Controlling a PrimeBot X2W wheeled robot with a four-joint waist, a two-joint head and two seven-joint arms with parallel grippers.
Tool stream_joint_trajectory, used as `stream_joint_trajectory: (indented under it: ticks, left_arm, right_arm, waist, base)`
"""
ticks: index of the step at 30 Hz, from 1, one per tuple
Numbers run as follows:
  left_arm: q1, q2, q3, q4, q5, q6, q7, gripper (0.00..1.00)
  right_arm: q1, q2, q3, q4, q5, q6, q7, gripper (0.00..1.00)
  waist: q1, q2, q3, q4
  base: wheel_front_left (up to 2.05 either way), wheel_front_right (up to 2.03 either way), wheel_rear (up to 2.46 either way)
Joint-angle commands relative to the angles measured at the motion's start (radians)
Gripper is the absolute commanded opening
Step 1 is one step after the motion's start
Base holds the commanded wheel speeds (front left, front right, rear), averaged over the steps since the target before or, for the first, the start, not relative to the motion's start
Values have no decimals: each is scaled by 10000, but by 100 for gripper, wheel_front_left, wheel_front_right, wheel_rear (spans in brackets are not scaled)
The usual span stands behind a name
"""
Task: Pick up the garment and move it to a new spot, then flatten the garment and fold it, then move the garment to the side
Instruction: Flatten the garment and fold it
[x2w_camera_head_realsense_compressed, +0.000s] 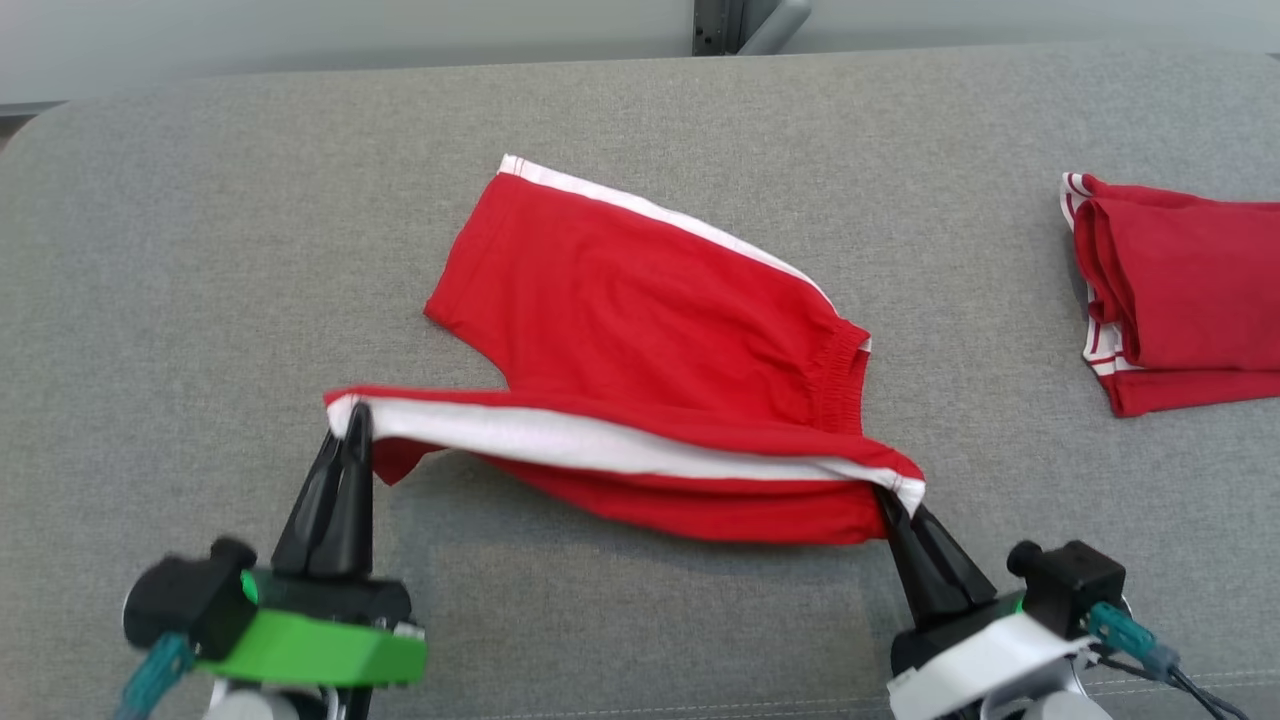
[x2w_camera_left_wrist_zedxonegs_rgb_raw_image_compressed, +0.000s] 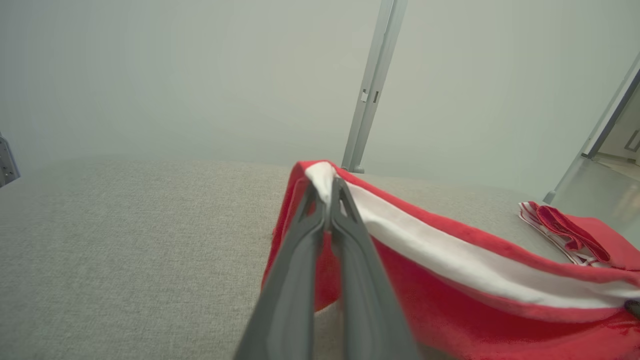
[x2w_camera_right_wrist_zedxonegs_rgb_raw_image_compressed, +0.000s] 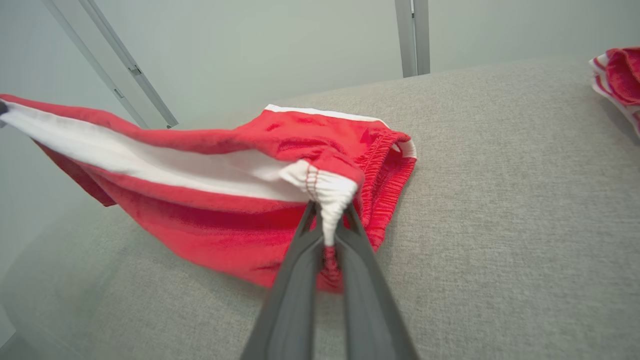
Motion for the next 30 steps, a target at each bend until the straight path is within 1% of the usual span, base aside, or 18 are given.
stream_joint_trajectory:
  ticks: [1, 5, 8, 9, 10, 11, 15, 18, 23, 30]
  left_arm:
    - [-667, 200, -165, 371, -79, 28, -27, 0]
    - [-2127, 588, -604, 1826, -279, 28, -14, 0]
    - [-3363, 733, -921, 3057, -361, 28, -12, 0]
    - [-3766, 751, -1009, 3425, -380, 28, -14, 0]
    - [-3766, 751, -1009, 3425, -380, 28, -14, 0]
    - [-4496, 780, -1186, 4171, -375, 28, -14, 0]
    - [-5823, 790, -1513, 5376, -438, 28, -12, 0]
    - [-6643, 858, -1690, 6120, -361, 28, -14, 0]
    - [-7794, 890, -1845, 6974, -269, 28, -14, 0]
    - [-9128, 971, -2092, 8199, -92, 28, -14, 0]
  right_arm:
    - [-318, 104, -74, 230, 123, -16, -28, 0]
    - [-976, 364, -165, 852, 225, -16, -28, 0]
    - [-1616, 531, -212, 1331, 256, -16, -28, 0]
    - [-1837, 587, -194, 1493, 266, -15, -28, 0]
    - [-1837, 587, -194, 1493, 266, -15, -28, 0]
    - [-2276, 716, -189, 1798, 313, -15, -28, 0]
    - [-3123, 924, -248, 2336, 222, -15, -28, 0]
    - [-3644, 1043, -336, 2611, 153, -15, -28, 0]
    - [-4225, 1113, -467, 2848, 171, -15, -28, 0]
    - [-4760, 1117, -278, 2855, 687, -15, -28, 0]
  waist:
    - [1, 0, 98, -35]
    - [1, 0, 408, -147]
    - [1, 0, 787, -270]
    - [1, 0, 942, -328]
    - [1, 0, 942, -328]
    - [1, 0, 1254, -447]
    - [1, 0, 1875, -667]
    - [1, 0, 2238, -792]
    - [1, 0, 2668, -949]
    - [1, 0, 3113, -1186]
  base:
    - [0, 0, 0]
    - [0, 0, 0]
    - [0, 0, 0]
    - [0, 0, 0]
    - [0, 0, 0]
    - [0, 0, 0]
    - [0, 0, 0]
    - [0, 0, 0]
    - [0, 0, 0]
    - [0, 0, 0]
